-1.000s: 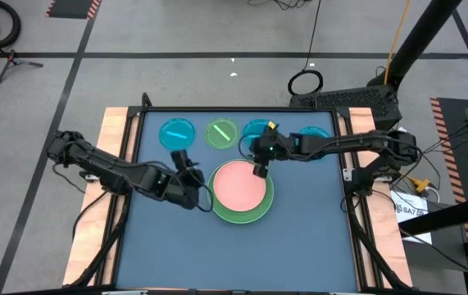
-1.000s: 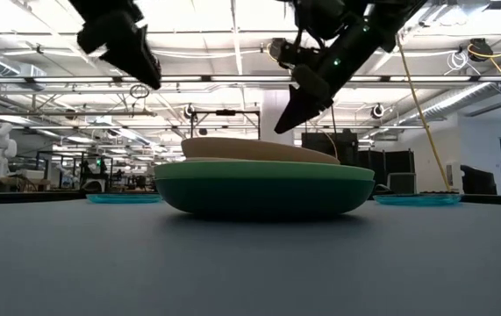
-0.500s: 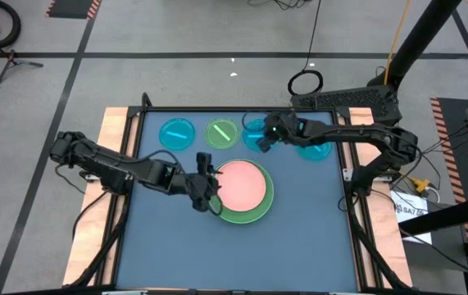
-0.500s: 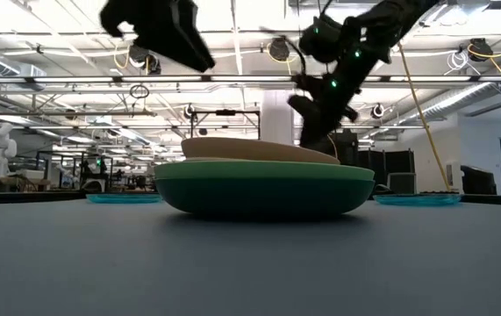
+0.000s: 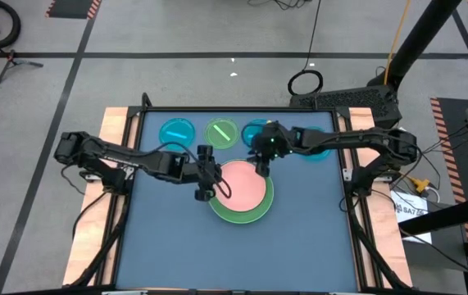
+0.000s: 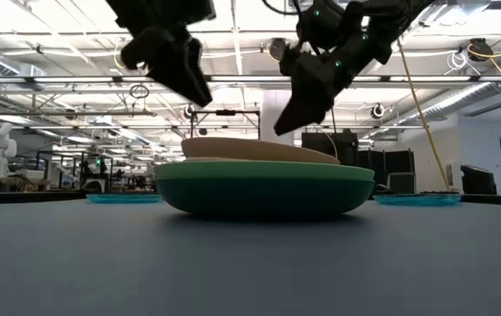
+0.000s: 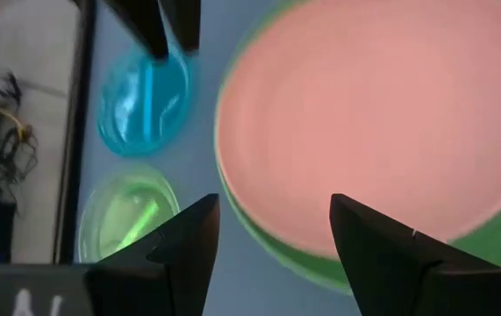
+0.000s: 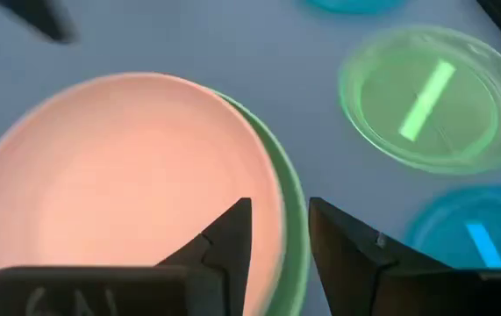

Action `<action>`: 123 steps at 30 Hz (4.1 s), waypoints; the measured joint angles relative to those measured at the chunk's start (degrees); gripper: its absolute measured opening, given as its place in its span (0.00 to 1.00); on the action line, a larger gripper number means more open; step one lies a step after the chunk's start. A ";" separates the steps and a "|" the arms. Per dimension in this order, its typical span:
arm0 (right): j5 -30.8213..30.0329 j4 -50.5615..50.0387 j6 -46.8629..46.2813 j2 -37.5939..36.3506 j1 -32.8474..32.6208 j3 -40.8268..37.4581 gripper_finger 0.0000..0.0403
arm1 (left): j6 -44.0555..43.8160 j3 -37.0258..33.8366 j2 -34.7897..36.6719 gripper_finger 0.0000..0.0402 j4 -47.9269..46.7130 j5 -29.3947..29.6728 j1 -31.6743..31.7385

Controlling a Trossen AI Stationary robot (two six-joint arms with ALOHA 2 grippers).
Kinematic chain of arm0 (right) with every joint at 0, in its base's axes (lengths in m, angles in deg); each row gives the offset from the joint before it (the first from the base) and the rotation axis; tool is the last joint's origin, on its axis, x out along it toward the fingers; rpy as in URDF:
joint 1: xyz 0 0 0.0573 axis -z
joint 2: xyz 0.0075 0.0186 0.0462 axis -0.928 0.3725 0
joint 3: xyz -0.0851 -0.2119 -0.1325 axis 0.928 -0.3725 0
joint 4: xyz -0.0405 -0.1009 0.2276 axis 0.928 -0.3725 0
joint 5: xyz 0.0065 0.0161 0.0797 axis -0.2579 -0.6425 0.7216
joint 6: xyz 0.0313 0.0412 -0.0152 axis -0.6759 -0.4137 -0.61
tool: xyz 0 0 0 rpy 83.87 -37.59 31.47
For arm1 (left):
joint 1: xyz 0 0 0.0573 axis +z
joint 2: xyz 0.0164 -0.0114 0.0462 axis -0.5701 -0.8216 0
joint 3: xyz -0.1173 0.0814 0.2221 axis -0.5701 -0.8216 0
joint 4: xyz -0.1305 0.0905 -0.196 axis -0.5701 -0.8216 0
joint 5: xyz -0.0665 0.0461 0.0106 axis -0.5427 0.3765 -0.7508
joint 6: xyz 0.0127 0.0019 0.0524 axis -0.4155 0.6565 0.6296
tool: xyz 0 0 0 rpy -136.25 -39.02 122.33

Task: Stack plastic plates
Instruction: Remove the orange plate from the stacked plates, then remove the light orange plate from the stacked plates

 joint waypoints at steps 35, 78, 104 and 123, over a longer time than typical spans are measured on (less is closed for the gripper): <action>-7.68 7.42 -0.82 10.38 -4.30 -0.02 0.03 | -0.30 0.09 0.13 0.56 0.70 0.26 0.74; -17.99 -39.96 -22.39 -41.36 0.76 -23.55 0.00 | -0.10 0.07 0.13 0.56 -0.22 3.91 0.57; -21.24 -39.19 -29.96 -35.91 0.74 -23.33 0.11 | -0.43 0.07 0.13 0.56 -0.17 3.91 0.57; -22.30 -33.33 -29.78 -35.88 0.74 -23.32 0.24 | -0.54 0.07 0.15 0.56 -0.19 3.91 0.57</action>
